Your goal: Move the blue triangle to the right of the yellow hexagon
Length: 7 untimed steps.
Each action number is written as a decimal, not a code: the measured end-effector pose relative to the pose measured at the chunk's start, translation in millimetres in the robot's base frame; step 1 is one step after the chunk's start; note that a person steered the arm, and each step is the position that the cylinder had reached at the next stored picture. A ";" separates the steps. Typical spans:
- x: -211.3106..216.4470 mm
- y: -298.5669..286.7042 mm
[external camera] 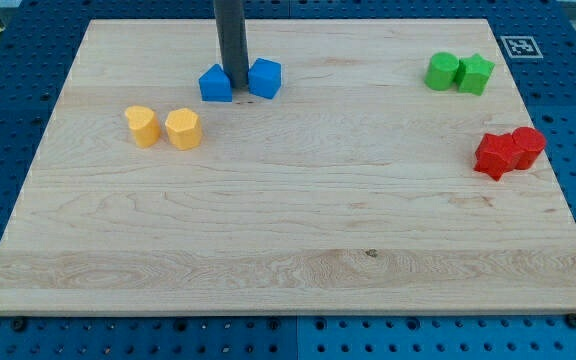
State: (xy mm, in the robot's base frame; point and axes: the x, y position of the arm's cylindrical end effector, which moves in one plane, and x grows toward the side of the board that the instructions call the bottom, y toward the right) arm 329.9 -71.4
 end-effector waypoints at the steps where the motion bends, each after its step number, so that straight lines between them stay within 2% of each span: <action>1: -6.8 -4.9; 2: -38.8 -32.7; 3: -45.8 -74.8; 4: -31.0 -91.4; 6: 6.2 -29.4; 7: -3.6 -41.7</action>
State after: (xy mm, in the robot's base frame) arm 326.3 -113.1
